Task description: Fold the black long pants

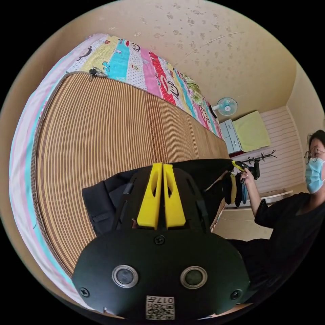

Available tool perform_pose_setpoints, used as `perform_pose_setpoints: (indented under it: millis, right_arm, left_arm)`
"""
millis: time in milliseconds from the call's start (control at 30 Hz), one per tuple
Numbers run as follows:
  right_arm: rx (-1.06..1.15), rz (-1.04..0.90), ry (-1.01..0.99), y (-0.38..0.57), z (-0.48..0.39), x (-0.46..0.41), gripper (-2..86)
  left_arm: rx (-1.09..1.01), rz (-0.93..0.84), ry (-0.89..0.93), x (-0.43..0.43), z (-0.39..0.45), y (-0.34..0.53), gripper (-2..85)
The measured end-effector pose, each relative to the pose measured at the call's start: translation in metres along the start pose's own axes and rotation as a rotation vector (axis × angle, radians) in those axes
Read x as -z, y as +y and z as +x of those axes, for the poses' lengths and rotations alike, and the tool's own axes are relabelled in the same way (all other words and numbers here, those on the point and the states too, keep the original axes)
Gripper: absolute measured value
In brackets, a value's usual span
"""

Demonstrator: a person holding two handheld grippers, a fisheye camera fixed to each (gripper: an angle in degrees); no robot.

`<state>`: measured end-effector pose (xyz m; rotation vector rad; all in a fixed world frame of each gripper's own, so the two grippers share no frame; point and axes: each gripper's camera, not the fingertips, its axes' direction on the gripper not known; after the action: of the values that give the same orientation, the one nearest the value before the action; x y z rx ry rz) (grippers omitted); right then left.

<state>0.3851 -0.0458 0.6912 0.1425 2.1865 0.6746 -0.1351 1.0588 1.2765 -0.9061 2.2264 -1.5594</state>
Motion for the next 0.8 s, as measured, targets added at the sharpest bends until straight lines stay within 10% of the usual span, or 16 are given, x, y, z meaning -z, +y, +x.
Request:
perform_pose_setpoints:
  millis: [233,800]
  right_arm:
    - [0.021,0.083,-0.256,-0.032,-0.007,-0.041,5.0]
    - [0.065,-0.224,0.327,-0.067,0.029,-0.132,4.4]
  left_arm:
    - [0.126,0.045,-0.171,-0.006,-0.031,0.009,5.3]
    - [0.263,0.117,-0.541,-0.011,-0.013,0.084,10.8]
